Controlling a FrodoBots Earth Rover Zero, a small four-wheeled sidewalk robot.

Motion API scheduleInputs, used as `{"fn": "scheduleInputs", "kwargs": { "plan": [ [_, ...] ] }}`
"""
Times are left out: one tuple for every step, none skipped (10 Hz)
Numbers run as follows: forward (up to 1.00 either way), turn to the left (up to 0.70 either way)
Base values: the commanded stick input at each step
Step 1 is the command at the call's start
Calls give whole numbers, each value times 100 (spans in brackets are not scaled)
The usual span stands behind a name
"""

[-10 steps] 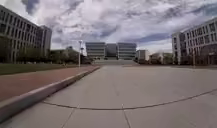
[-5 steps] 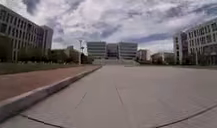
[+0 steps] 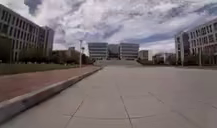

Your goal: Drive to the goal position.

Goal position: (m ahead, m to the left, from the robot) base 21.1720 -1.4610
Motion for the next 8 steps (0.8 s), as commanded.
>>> {"fn": "scheduleInputs", "kwargs": {
  "plan": [
    [100, 0],
    [100, 0],
    [100, 0],
    [100, 0],
    [100, 0],
    [100, 0],
    [100, 0],
    [100, 0]
  ]
}}
